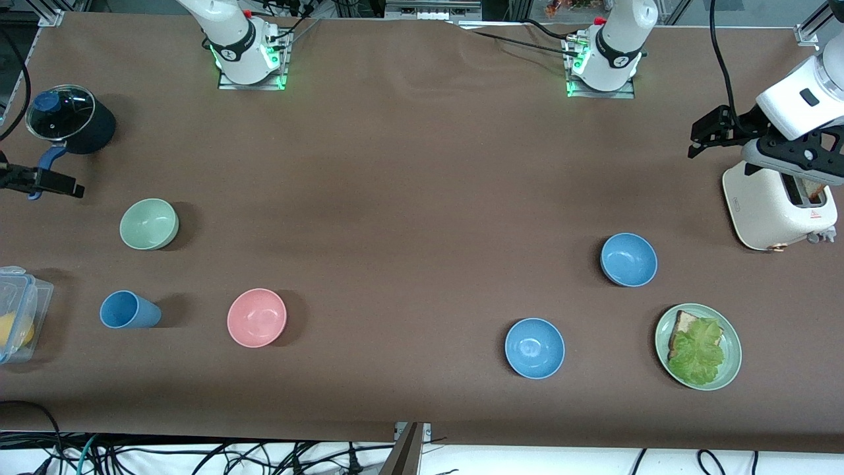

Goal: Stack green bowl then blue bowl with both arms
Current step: 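Lower the right gripper over the pale green bowl and grasp its rim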

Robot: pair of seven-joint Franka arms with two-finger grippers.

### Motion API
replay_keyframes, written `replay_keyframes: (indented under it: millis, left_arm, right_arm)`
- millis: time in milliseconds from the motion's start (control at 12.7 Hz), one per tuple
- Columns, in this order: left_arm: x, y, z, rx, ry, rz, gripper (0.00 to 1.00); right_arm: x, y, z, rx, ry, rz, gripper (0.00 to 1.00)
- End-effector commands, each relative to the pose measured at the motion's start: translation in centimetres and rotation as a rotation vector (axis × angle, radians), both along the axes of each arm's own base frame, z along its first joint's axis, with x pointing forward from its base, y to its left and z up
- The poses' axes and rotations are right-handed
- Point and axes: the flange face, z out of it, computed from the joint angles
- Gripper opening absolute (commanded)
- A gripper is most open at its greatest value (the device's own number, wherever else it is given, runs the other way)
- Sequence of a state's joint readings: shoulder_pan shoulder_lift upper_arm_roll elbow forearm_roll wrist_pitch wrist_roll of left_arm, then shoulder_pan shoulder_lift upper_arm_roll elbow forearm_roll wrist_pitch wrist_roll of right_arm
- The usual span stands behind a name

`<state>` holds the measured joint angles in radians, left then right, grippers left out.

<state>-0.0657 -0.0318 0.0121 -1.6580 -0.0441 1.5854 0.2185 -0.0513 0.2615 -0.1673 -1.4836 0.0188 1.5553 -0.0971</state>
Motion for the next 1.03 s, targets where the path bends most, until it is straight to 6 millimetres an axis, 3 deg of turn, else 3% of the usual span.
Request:
replay_keyframes:
  millis: [0, 158, 237, 395, 947]
  left_arm:
    - [0.2, -0.1, 0.6, 0.003, 0.007, 0.004, 1.0]
    - [0.2, -0.1, 0.5, 0.004, 0.008, 0.004, 1.0]
    - [0.2, -0.1, 0.6, 0.005, 0.007, 0.004, 1.0]
    - [0.2, -0.1, 0.5, 0.005, 0.008, 0.004, 1.0]
    - [0.2, -0.1, 0.6, 0.005, 0.007, 0.004, 1.0]
  right_arm:
    - [1.5, -1.3, -6.1, -0.014, 0.086, 0.003, 0.99]
    - [1.9, -1.2, -8.2, -0.016, 0.119, -0.002, 0.99]
    - [2.1, -1.8, -9.8, -0.01, 0.138, -0.013, 0.99]
    - [2.3, -5.0, -13.8, 0.001, 0.15, -0.043, 0.99]
    - [1.9, -9.0, -23.0, 0.076, 0.165, 0.028, 0.99]
